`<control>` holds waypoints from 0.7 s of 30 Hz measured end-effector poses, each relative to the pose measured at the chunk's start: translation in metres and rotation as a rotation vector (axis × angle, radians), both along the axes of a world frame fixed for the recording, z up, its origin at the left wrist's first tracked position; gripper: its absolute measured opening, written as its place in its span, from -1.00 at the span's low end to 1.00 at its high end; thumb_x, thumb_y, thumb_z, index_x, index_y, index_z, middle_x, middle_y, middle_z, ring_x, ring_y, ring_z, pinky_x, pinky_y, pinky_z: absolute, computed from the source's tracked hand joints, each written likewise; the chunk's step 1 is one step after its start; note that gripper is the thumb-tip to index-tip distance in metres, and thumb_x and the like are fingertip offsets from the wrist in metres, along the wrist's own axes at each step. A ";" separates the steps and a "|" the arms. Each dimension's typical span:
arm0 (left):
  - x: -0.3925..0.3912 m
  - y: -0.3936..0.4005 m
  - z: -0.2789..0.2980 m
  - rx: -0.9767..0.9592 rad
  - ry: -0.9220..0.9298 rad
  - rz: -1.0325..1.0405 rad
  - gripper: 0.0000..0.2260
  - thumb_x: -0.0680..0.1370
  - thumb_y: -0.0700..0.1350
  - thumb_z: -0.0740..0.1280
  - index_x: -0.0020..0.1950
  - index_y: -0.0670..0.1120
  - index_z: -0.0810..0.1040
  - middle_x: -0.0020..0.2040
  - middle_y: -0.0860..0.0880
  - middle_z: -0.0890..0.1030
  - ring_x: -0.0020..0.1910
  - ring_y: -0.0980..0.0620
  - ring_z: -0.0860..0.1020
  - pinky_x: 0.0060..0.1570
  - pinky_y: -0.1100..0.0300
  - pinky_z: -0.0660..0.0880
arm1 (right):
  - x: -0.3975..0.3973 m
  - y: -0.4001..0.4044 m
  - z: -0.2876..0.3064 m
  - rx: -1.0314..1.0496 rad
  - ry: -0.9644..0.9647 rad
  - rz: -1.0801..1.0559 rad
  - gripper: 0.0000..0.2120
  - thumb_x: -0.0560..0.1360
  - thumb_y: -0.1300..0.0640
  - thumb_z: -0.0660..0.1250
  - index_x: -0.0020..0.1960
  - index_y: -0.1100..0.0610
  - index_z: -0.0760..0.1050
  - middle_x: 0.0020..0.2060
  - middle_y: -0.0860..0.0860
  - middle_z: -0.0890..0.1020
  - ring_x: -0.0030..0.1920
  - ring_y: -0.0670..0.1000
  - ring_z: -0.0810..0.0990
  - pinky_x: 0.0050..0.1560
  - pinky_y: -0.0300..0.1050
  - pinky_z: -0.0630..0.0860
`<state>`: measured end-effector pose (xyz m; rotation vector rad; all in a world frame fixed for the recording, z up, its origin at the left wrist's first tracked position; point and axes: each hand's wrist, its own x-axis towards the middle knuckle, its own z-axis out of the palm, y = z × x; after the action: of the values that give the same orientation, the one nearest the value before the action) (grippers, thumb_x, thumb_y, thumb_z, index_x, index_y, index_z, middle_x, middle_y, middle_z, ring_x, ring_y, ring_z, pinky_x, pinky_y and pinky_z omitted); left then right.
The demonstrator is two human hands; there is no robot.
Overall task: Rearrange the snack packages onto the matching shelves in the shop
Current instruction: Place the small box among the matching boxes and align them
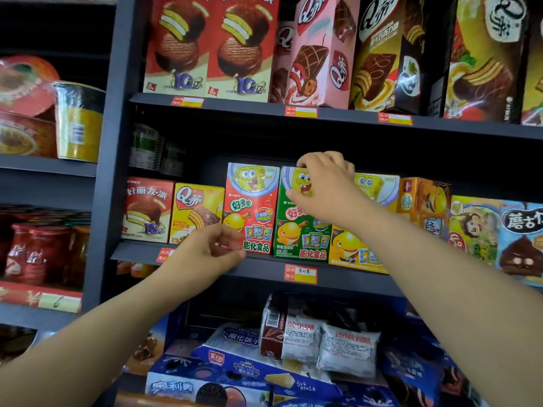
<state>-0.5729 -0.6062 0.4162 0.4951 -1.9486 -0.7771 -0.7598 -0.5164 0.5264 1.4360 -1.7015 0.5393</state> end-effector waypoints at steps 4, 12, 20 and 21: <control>-0.002 -0.001 0.000 0.007 0.001 0.000 -0.85 0.48 -0.14 0.40 -0.01 0.06 0.52 -0.09 0.04 0.58 -0.07 0.04 0.59 -0.01 0.08 0.58 | -0.003 0.010 0.002 -0.016 -0.104 0.146 -0.61 0.48 -0.19 0.28 0.18 -0.01 0.32 0.11 -0.09 0.43 0.30 0.03 0.30 0.22 -0.03 0.15; -0.011 0.002 -0.005 0.014 -0.021 -0.010 -0.84 0.47 -0.15 0.40 0.00 0.04 0.52 -0.09 0.03 0.60 -0.10 0.06 0.60 -0.01 0.04 0.59 | -0.005 0.017 0.013 0.064 -0.243 0.356 -0.60 0.47 -0.02 0.39 0.26 -0.04 0.35 0.17 -0.10 0.49 0.18 -0.05 0.48 0.26 0.14 0.41; -0.005 0.002 -0.012 0.042 -0.010 -0.016 -0.84 0.49 -0.14 0.38 0.04 0.03 0.52 -0.08 0.01 0.60 -0.07 -0.05 0.60 -0.03 0.06 0.59 | -0.007 0.029 0.027 0.027 -0.334 0.516 -0.62 0.45 0.06 0.43 0.22 -0.05 0.39 0.13 -0.09 0.52 0.15 -0.09 0.51 0.10 -0.12 0.52; -0.005 0.003 -0.012 0.051 -0.003 -0.019 -0.84 0.50 -0.14 0.38 0.04 0.02 0.52 -0.08 0.01 0.60 -0.07 -0.04 0.61 -0.05 0.09 0.59 | -0.006 0.032 0.031 0.014 -0.354 0.551 -0.63 0.45 0.08 0.43 0.20 -0.05 0.40 0.13 -0.07 0.52 0.13 -0.11 0.51 0.04 -0.21 0.53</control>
<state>-0.5779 -0.6031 0.4045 0.5090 -1.9425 -0.8411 -0.7662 -0.4849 0.5571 1.9156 -1.5539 1.1373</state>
